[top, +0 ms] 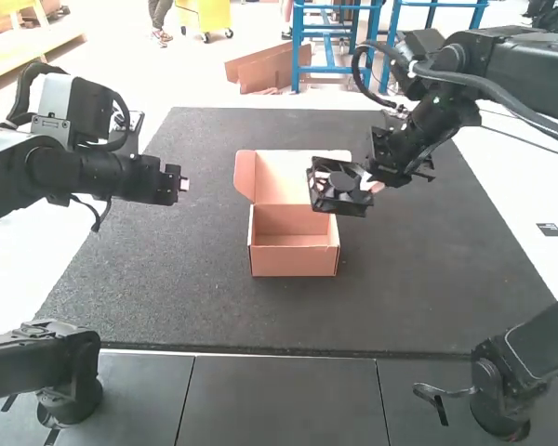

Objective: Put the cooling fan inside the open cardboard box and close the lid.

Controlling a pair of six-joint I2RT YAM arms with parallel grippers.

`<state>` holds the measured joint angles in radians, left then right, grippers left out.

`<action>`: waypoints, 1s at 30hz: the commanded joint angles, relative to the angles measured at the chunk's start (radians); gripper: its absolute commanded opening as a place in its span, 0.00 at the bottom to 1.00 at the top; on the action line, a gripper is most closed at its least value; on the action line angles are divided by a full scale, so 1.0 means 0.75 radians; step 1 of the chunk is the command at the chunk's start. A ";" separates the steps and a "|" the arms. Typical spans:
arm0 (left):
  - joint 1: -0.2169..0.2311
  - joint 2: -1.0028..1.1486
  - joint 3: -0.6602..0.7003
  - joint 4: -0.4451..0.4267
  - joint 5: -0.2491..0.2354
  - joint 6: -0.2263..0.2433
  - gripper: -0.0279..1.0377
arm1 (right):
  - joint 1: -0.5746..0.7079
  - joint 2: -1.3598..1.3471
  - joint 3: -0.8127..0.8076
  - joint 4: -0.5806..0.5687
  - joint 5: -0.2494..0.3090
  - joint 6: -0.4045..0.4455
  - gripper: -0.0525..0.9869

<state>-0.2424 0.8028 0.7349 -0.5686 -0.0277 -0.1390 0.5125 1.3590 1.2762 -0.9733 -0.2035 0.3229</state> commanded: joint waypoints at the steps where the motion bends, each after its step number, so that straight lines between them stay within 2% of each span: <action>1: -0.008 -0.044 0.006 -0.007 -0.010 0.024 0.94 | 0.114 0.051 0.051 0.017 -0.019 0.109 0.04; 6: -0.002 -0.078 0.006 -0.044 -0.016 0.022 0.94 | 0.217 0.166 0.094 0.060 -0.005 0.138 0.04; 11: 0.000 -0.123 0.006 -0.072 -0.027 0.022 0.94 | 0.237 0.301 0.149 0.134 0.032 0.167 0.04; 20: 0.000 -0.175 0.008 -0.103 -0.027 0.022 0.94 | 0.219 0.520 0.225 0.244 0.157 0.228 0.04; 30: 0.000 -0.179 0.014 -0.095 -0.029 0.020 0.94 | 0.194 0.673 0.213 0.330 0.284 0.228 0.04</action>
<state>-0.2424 0.6861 0.7349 -0.6491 -0.0376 -0.1352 0.6716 1.8584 1.4063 -0.7345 -0.0345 0.4805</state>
